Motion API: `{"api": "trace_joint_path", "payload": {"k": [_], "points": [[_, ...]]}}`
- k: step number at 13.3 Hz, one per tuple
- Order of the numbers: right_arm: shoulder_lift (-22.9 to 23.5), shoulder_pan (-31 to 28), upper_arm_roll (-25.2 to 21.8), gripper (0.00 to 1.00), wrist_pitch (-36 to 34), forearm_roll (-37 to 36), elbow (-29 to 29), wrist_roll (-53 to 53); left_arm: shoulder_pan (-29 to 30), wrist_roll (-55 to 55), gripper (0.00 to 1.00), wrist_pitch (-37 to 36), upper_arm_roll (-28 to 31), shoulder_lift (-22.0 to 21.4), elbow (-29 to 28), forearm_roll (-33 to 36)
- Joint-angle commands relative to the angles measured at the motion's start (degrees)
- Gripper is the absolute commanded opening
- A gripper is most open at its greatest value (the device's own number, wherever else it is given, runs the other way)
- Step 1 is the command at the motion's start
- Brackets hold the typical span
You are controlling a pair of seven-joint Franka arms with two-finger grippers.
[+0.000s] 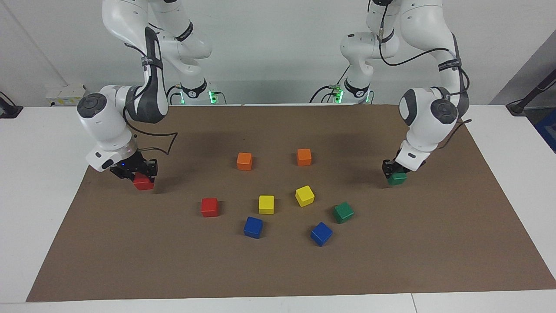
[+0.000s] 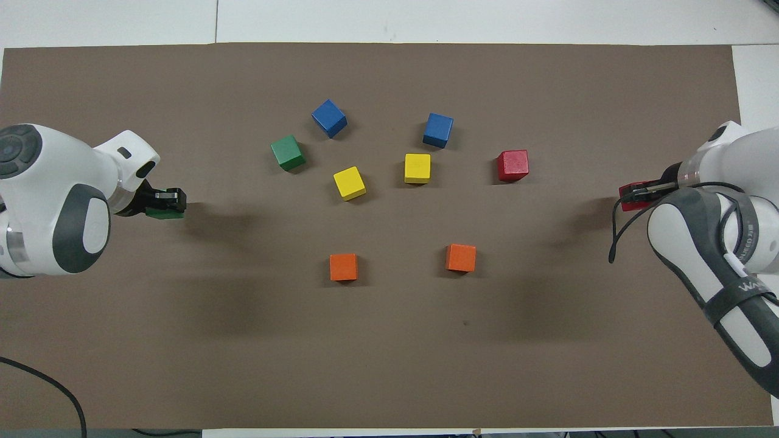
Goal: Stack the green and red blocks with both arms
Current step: 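Set green aside with the left gripper while the right gripper sets red aside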
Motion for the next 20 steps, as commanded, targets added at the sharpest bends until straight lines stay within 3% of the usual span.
{"api": "trace_joint_path", "payload": {"k": [1,6,16,17,18,19,20], "points": [[1.75,-0.79,0.65,0.00,3.07,0.82,-0.35,-1.59,0.82,4.82,0.00,2.11,-0.57,3.25,1.93,0.06],[2.90,-0.79,0.65,0.00,4.58,0.82,-0.52,-1.33,3.55,6.16,0.00,3.24,-0.66,4.85,4.23,0.06],[3.52,-1.31,0.74,0.00,6.33,0.99,-2.90,-1.24,4.61,-2.88,0.00,3.95,-0.57,4.59,0.81,-0.12],[3.43,-1.32,0.74,0.06,6.33,0.99,-2.90,-1.24,4.52,-3.16,0.00,4.04,-0.57,4.59,0.72,-0.12],[3.43,-1.23,0.74,0.62,6.33,0.99,-2.81,-1.15,4.43,-3.16,0.00,4.04,-0.66,4.59,0.72,-0.12],[3.52,-1.31,0.74,1.00,6.07,0.99,-2.55,-0.89,4.34,-2.99,0.00,4.04,-0.57,4.68,0.72,-0.12],[3.52,-1.40,0.74,1.00,5.64,0.99,-2.11,-0.97,4.34,-2.90,0.03,4.04,-0.66,4.68,0.72,-0.12]]}}
